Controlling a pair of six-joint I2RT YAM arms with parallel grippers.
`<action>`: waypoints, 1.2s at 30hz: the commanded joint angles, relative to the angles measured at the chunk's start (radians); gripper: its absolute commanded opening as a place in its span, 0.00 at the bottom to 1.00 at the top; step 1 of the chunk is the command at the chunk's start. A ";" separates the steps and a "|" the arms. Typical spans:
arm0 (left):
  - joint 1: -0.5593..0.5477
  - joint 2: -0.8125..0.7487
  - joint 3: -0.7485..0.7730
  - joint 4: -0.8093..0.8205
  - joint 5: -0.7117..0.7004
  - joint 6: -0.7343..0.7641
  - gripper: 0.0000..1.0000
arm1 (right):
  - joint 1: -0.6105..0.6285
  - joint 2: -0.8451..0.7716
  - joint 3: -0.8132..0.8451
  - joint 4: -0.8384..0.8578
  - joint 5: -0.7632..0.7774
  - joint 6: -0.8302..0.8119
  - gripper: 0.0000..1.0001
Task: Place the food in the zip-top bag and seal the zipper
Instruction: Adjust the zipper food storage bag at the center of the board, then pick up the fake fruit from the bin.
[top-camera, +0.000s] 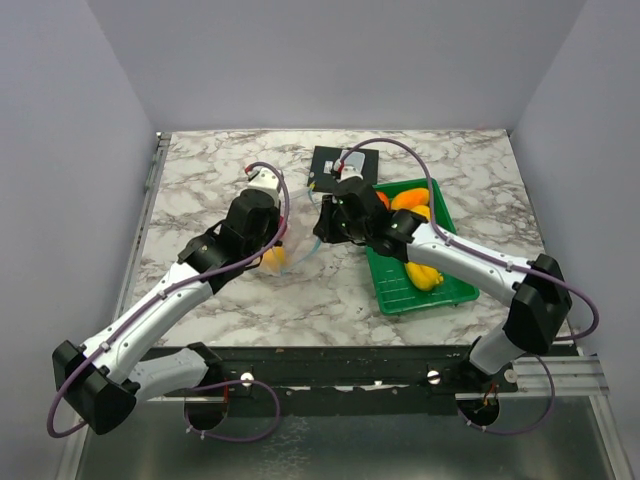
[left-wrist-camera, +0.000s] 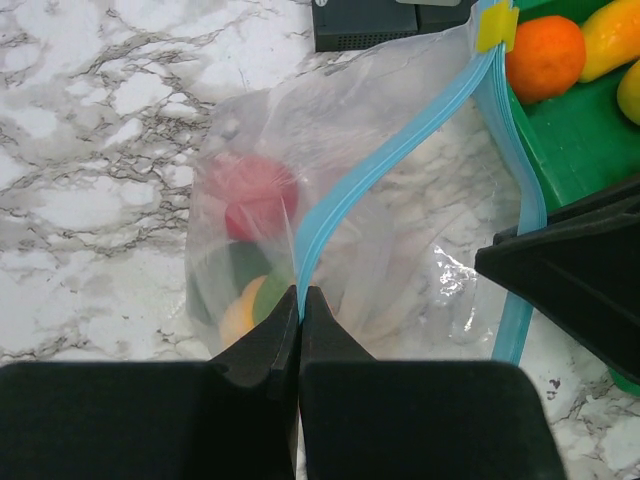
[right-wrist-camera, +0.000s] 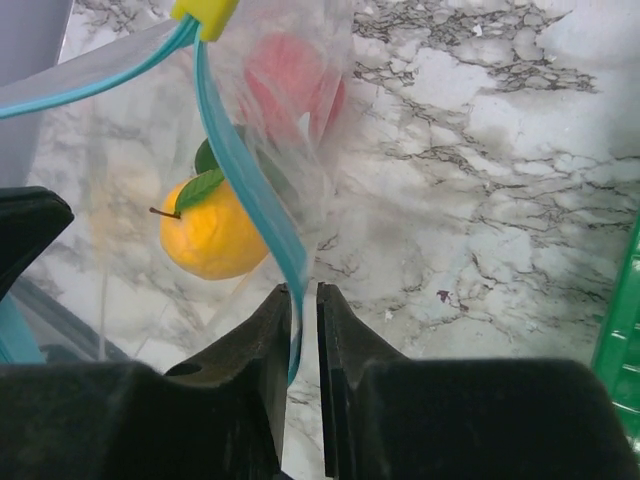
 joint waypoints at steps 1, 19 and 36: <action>-0.002 -0.045 -0.032 0.065 0.027 0.003 0.00 | -0.007 -0.071 -0.008 -0.008 0.036 -0.003 0.27; 0.009 -0.039 -0.055 0.076 0.044 0.013 0.00 | -0.007 -0.266 -0.004 -0.143 0.236 -0.058 0.60; 0.010 -0.066 -0.064 0.079 0.030 0.014 0.00 | -0.207 -0.238 -0.025 -0.252 0.313 -0.151 0.72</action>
